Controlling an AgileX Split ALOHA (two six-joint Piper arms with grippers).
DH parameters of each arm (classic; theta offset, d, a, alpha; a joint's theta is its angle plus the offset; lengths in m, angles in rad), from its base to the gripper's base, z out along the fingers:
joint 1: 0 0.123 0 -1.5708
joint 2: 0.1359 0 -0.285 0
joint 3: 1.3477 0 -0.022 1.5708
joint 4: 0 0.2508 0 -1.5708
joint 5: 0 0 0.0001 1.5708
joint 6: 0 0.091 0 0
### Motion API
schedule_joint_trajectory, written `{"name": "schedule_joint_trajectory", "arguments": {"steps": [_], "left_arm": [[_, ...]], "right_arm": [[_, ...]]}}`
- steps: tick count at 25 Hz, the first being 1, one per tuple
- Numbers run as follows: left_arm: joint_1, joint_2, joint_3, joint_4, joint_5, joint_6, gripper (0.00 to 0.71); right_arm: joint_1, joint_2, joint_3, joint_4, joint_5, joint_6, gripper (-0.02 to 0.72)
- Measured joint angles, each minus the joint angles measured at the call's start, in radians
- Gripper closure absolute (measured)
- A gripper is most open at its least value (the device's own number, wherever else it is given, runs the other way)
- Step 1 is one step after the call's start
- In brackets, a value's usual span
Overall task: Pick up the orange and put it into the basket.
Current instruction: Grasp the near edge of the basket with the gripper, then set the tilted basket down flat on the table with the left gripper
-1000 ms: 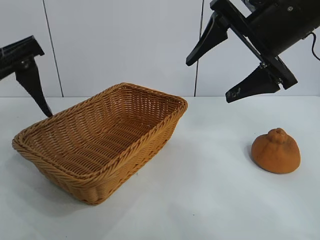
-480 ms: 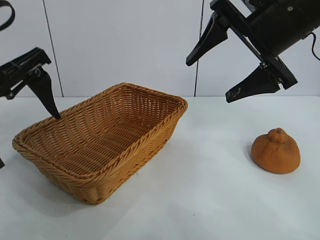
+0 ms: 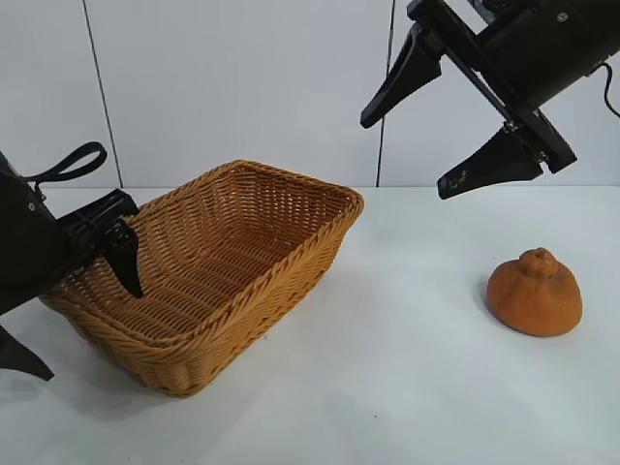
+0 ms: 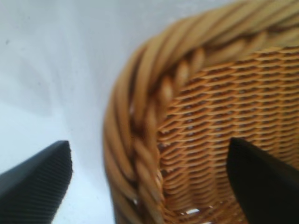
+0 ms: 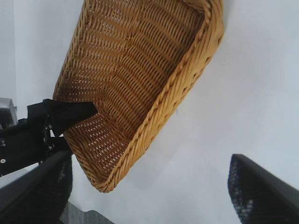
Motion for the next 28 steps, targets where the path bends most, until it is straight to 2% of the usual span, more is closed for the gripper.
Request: {"name": "schedule_joint_trajectory", "arguments": {"steps": [4, 8, 9, 13, 16, 22, 25, 28], "left_arm": [[0.000, 0.007, 0.000, 0.000, 0.001, -0.002, 0.288], [0.000, 0.007, 0.000, -0.003, 0.020, -0.012, 0.588], [0.000, 0.006, -0.001, -0.011, 0.023, -0.021, 0.619], [0.004, 0.006, -0.043, -0.004, 0.113, -0.014, 0.623], [0.036, 0.006, -0.120, -0.001, 0.204, 0.036, 0.623], [0.124, 0.035, -0.324, 0.007, 0.367, 0.227, 0.623], [0.143, 0.081, -0.433, 0.011, 0.463, 0.349, 0.623], [0.139, 0.132, -0.515, 0.015, 0.546, 0.459, 0.623]], "right_arm": [[0.000, 0.000, 0.000, -0.001, 0.000, 0.000, 0.085], [0.000, 0.000, 0.000, -0.002, 0.000, 0.000, 0.085], [0.000, 0.000, 0.000, -0.002, 0.000, 0.000, 0.085], [0.000, 0.000, 0.000, -0.002, 0.000, 0.000, 0.085], [0.000, 0.000, 0.000, -0.002, 0.000, 0.000, 0.085], [0.000, 0.000, 0.000, -0.002, 0.000, 0.000, 0.085], [0.000, 0.000, 0.000, -0.002, 0.000, 0.000, 0.085], [0.000, 0.000, 0.000, -0.002, 0.001, 0.000, 0.085]]}}
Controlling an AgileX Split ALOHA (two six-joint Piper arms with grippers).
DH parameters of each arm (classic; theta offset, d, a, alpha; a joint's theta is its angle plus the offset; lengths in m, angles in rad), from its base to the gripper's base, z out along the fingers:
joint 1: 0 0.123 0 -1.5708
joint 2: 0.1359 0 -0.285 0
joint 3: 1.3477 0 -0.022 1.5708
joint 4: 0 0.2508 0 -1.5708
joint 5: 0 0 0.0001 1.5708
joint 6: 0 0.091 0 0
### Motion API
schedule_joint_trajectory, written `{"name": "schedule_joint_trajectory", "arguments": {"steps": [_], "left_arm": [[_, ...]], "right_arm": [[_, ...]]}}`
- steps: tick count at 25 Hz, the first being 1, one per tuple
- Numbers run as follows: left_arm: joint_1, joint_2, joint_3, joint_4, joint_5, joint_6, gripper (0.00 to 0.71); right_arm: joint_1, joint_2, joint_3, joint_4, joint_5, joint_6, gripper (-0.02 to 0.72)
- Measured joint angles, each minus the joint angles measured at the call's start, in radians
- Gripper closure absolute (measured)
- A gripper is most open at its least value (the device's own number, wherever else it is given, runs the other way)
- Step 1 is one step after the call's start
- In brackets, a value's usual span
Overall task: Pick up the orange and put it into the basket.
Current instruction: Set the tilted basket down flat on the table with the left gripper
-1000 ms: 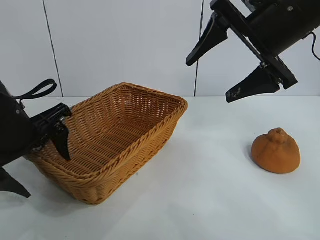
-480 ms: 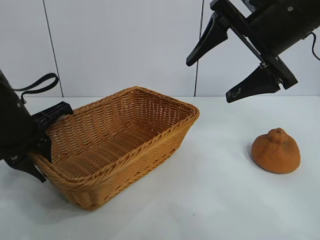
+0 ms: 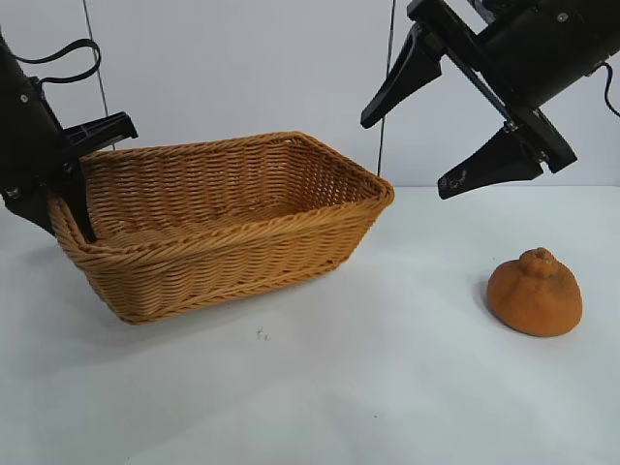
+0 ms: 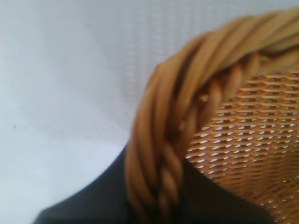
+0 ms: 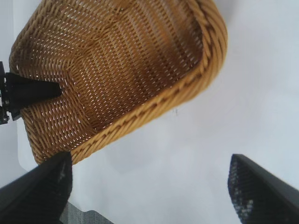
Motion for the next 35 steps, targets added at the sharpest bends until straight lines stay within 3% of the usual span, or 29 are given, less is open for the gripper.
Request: {"name": "schedule_joint_trajectory", "arguments": {"steps": [5, 11, 18, 33, 35], "left_arm": [[-0.023, 0.022, -0.075, 0.003, 0.042, 0.156, 0.623], [-0.039, 0.025, -0.084, -0.007, 0.063, 0.230, 0.623], [-0.039, 0.038, -0.085, -0.044, 0.062, 0.265, 0.623], [-0.039, 0.239, -0.119, -0.130, 0.024, 0.347, 0.623], [-0.039, 0.239, -0.119, -0.132, 0.024, 0.354, 0.591]], "right_arm": [[0.000, 0.000, 0.000, 0.000, 0.001, 0.000, 0.085], [0.000, 0.000, 0.000, 0.001, 0.002, 0.001, 0.085], [0.000, 0.000, 0.000, 0.001, 0.002, 0.001, 0.085], [0.000, 0.000, 0.000, 0.000, 0.008, 0.001, 0.085], [0.000, 0.000, 0.000, 0.000, 0.008, 0.001, 0.085]]}}
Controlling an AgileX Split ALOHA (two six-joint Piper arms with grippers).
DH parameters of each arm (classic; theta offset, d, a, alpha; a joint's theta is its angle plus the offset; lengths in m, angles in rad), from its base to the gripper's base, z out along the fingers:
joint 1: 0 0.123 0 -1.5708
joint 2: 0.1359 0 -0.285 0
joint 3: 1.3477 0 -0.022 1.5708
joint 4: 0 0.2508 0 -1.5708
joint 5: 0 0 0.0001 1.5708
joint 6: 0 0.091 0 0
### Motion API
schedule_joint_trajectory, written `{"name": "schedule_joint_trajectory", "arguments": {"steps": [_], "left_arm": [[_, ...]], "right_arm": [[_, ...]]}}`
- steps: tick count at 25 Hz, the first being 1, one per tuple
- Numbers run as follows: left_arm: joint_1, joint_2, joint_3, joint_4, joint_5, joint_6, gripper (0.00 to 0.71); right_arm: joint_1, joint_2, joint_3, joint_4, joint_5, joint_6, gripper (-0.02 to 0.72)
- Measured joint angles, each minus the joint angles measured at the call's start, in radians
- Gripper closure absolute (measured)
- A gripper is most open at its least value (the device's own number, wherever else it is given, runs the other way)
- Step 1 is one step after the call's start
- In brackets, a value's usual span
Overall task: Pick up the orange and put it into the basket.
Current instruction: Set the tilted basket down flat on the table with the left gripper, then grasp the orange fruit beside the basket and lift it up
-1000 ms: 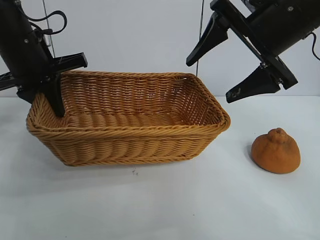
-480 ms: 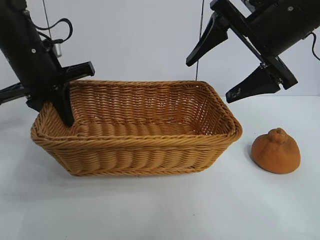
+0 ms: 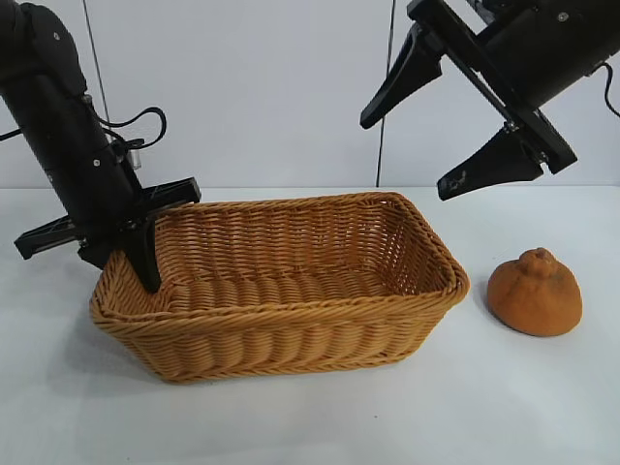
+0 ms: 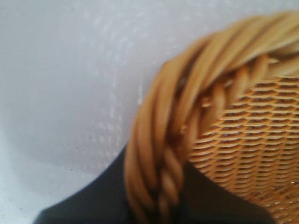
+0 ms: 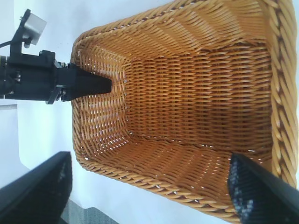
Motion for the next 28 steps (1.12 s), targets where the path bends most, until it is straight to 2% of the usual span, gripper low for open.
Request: {"name": "schedule_joint_trajectory", "arguments": {"steps": [1, 5, 6, 8, 12, 20, 24, 28], "left_arm": [[0.000, 0.001, 0.000, -0.004, 0.000, 0.004, 0.550], [0.000, -0.003, -0.007, -0.006, 0.000, 0.009, 0.235], [0.000, -0.009, -0.015, -0.006, 0.001, 0.010, 0.177], [0.000, -0.025, -0.035, -0.006, 0.016, 0.019, 0.123], [0.000, -0.075, -0.104, 0.029, 0.081, 0.024, 0.090], [0.011, -0.169, -0.272, 0.249, 0.232, 0.025, 0.084], [0.053, -0.188, -0.282, 0.341, 0.280, 0.025, 0.084], [0.125, -0.190, -0.284, 0.384, 0.292, 0.026, 0.084]], "right_arm": [[0.000, 0.000, 0.000, 0.000, 0.001, 0.000, 0.085], [0.000, 0.000, 0.000, 0.000, 0.001, 0.005, 0.085], [0.000, 0.000, 0.000, 0.000, 0.001, 0.006, 0.085], [0.000, 0.000, 0.000, -0.001, 0.002, 0.006, 0.085], [0.000, 0.000, 0.000, -0.001, 0.002, 0.007, 0.085], [0.000, 0.000, -0.002, -0.001, 0.004, 0.007, 0.085], [0.000, 0.000, -0.002, -0.001, 0.005, 0.007, 0.085], [0.000, 0.000, -0.002, -0.001, 0.005, 0.007, 0.085]]}}
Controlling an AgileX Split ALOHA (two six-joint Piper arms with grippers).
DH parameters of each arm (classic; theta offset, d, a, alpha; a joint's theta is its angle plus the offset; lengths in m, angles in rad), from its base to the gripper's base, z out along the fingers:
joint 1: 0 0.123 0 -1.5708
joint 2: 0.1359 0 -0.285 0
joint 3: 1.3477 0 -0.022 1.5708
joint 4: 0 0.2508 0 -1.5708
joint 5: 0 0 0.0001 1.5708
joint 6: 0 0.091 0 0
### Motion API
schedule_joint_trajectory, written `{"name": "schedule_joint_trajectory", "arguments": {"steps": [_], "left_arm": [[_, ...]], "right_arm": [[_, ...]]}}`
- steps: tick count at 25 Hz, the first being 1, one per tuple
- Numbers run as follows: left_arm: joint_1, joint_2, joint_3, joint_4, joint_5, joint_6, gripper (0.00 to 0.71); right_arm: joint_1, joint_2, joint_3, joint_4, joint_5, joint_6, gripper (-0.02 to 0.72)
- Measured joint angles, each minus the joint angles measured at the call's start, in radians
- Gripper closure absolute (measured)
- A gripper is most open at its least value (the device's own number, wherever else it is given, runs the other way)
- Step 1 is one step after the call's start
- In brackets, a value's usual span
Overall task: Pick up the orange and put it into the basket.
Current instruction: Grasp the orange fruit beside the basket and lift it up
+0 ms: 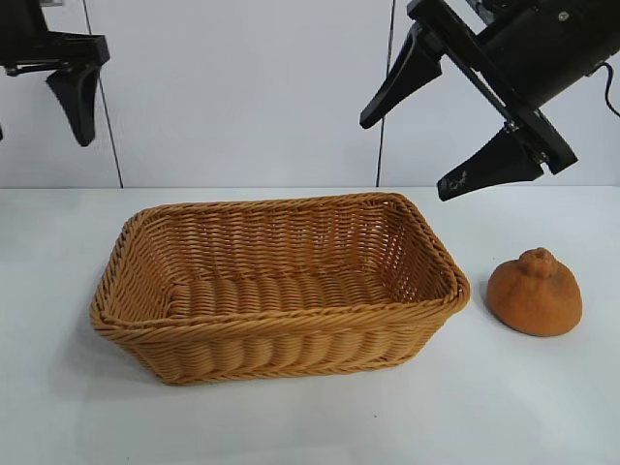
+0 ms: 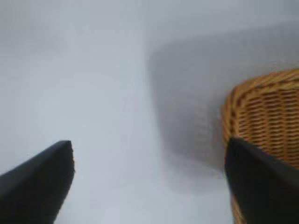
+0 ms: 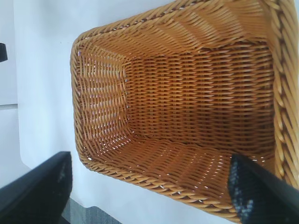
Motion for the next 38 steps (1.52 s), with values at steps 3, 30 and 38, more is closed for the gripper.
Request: {"name": "schedule_joint_trajectory", "arguments": {"steps": [3, 30, 38], "left_arm": [[0.048, -0.001, 0.000, 0.019, 0.000, 0.000, 0.085], [-0.012, -0.830, 0.740, 0.019, 0.005, 0.032, 0.095], [-0.012, -1.168, 1.007, 0.019, -0.050, 0.032, 0.095]], "right_arm": [[0.000, 0.000, 0.000, 0.000, 0.000, 0.000, 0.085], [0.000, 0.000, 0.000, -0.006, 0.000, 0.000, 0.085], [0.000, 0.000, 0.000, -0.006, 0.000, 0.000, 0.085]]}}
